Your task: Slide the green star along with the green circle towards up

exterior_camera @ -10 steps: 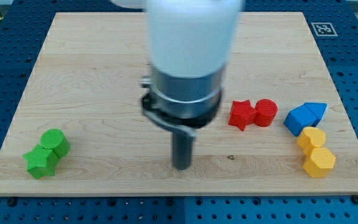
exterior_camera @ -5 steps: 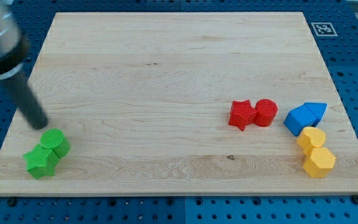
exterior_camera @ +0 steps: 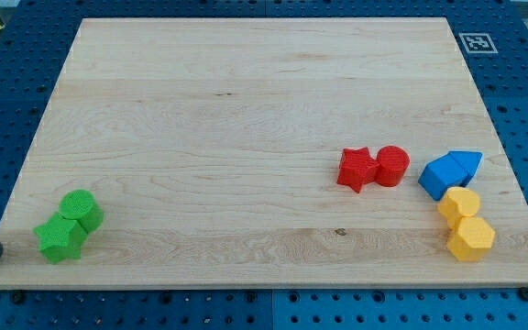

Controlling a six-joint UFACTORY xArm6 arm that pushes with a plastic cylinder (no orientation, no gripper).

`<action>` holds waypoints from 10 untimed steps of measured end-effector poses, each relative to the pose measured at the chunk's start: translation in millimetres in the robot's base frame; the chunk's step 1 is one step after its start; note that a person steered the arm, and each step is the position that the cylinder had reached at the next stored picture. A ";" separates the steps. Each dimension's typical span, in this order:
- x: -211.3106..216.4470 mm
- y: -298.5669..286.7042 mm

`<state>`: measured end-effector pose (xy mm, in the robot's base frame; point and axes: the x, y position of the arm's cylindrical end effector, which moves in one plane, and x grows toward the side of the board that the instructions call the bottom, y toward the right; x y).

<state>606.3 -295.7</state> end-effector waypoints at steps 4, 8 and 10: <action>0.4 102.5; 11.8 108.9; -45.8 95.7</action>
